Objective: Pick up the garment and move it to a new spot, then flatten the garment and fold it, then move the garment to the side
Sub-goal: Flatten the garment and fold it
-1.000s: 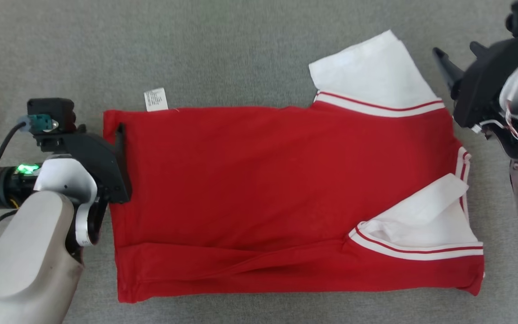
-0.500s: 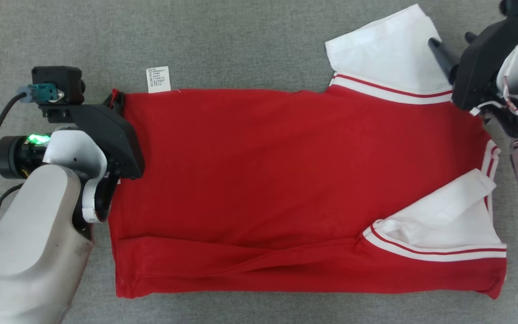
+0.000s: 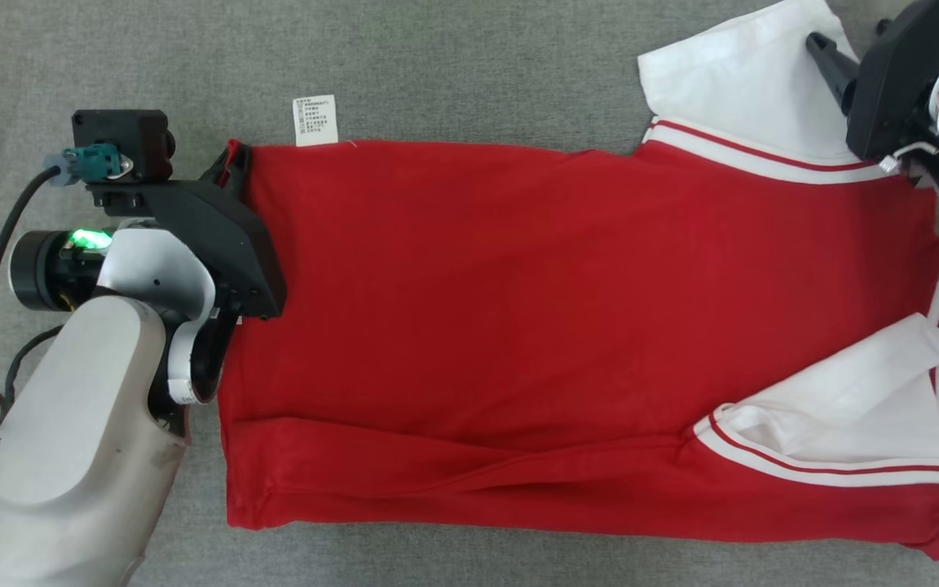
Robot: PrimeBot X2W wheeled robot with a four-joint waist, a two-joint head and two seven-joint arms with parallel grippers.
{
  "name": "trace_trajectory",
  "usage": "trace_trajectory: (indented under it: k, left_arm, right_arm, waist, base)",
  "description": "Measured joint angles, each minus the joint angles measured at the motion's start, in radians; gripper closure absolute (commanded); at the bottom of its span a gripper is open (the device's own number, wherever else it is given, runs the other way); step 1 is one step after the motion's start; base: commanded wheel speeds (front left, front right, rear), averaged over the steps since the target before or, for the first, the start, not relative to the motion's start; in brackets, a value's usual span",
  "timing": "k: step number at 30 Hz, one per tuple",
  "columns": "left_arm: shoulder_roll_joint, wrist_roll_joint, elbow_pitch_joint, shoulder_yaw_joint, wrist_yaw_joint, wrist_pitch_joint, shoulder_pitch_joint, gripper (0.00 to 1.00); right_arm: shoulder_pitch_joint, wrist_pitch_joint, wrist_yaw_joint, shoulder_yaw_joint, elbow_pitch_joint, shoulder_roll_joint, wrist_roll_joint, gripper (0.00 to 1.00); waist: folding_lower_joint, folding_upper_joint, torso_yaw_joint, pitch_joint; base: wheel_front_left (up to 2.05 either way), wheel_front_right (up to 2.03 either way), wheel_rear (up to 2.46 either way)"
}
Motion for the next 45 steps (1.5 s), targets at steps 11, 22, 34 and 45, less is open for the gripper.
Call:
trace_trajectory:
  k: [11,22,34,45]
  left_arm:
    - [-0.028,-0.006,0.021,-0.003,0.000,-0.046,-0.010,1.00]
    - [-0.032,0.005,0.073,0.011,0.002,-0.189,-0.002,1.00]
    - [-0.060,0.013,0.093,0.007,-0.025,-0.362,0.052,1.00]
    - [-0.050,0.012,0.064,0.006,-0.034,-0.483,0.179,1.00]
  right_arm:
    - [-0.055,-0.024,0.000,0.049,0.069,0.001,0.036,1.00]
    - [-0.060,-0.234,0.002,0.002,0.143,0.005,-0.001,1.00]
    - [0.038,-0.413,0.002,0.030,0.088,0.004,0.085,1.00]
    - [0.295,-0.488,0.002,0.077,-0.163,-0.089,0.188,1.00]
  waist:
    - [-0.0001,-0.0002,0.020,0.014]
    - [0.0002,0.0003,0.001,-0.018]
    - [0.0002,0.0002,-0.020,-0.096]
    - [0.0001,0.0001,-0.039,-0.187]
  base:
    - [0.00,0.00,0.00]
    - [0.00,0.00,0.00]
    - [0.00,0.00,0.00]
    - [0.00,0.00,0.00]
